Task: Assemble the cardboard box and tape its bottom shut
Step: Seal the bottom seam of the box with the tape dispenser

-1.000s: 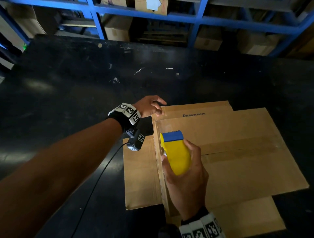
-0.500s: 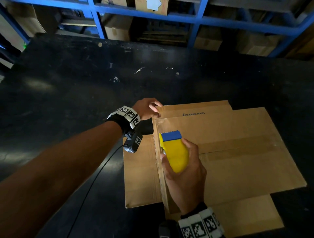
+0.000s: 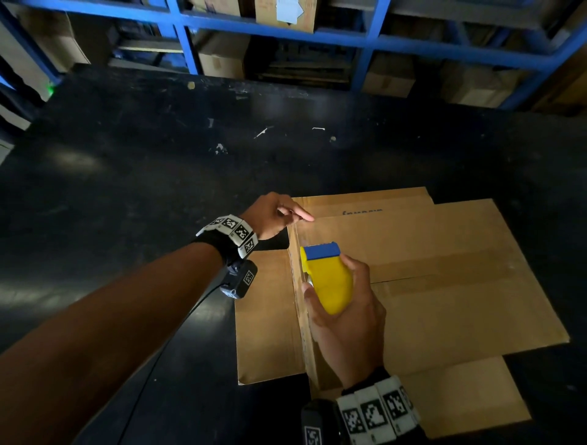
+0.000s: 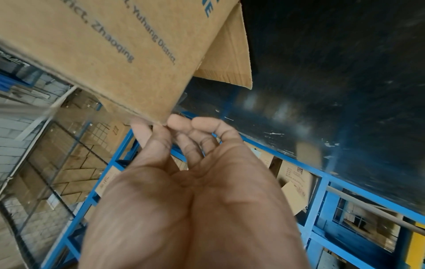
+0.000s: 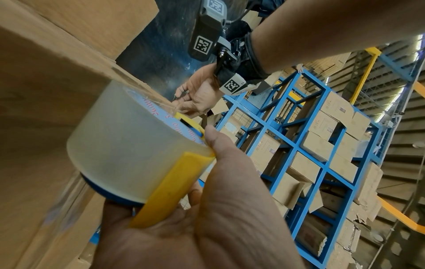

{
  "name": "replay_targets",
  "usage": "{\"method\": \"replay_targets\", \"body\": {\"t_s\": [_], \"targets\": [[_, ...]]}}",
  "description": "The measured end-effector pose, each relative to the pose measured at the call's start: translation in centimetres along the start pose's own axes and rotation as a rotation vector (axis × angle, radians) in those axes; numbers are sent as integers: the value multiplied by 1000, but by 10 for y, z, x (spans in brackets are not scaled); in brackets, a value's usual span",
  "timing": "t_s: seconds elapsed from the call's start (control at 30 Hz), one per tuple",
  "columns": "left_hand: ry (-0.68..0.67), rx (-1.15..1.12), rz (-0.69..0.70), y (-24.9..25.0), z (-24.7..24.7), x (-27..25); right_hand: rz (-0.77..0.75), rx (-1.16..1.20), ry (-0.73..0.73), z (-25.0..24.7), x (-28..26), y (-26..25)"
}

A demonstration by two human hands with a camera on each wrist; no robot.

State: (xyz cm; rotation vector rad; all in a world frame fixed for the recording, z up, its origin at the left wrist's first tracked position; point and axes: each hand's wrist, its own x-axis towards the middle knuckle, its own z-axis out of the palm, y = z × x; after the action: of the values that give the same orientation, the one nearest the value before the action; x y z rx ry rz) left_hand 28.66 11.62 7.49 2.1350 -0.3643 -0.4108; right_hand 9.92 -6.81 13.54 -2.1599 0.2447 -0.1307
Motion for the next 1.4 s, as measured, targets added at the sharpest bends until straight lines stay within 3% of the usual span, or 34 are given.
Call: {"method": "replay_targets", "body": {"t_s": [0.23, 0.7, 0.93, 1.03, 1.3, 1.4], "targets": [[35, 52, -14, 7, 2, -5, 44, -47, -13, -17, -33, 0], [112, 136, -32, 16, 11, -10, 161, -79, -27, -95, -173, 29], [96, 116, -44, 19, 14, -16, 149, -23, -29, -96, -190, 40], [88, 120, -42, 17, 13, -14, 196, -50, -121, -100, -202, 52], [85, 136, -30, 17, 13, -15, 202, -112, -21, -81, -210, 70], [92, 149, -19, 18, 15, -18, 236, -144, -94, -73, -209, 83]]}}
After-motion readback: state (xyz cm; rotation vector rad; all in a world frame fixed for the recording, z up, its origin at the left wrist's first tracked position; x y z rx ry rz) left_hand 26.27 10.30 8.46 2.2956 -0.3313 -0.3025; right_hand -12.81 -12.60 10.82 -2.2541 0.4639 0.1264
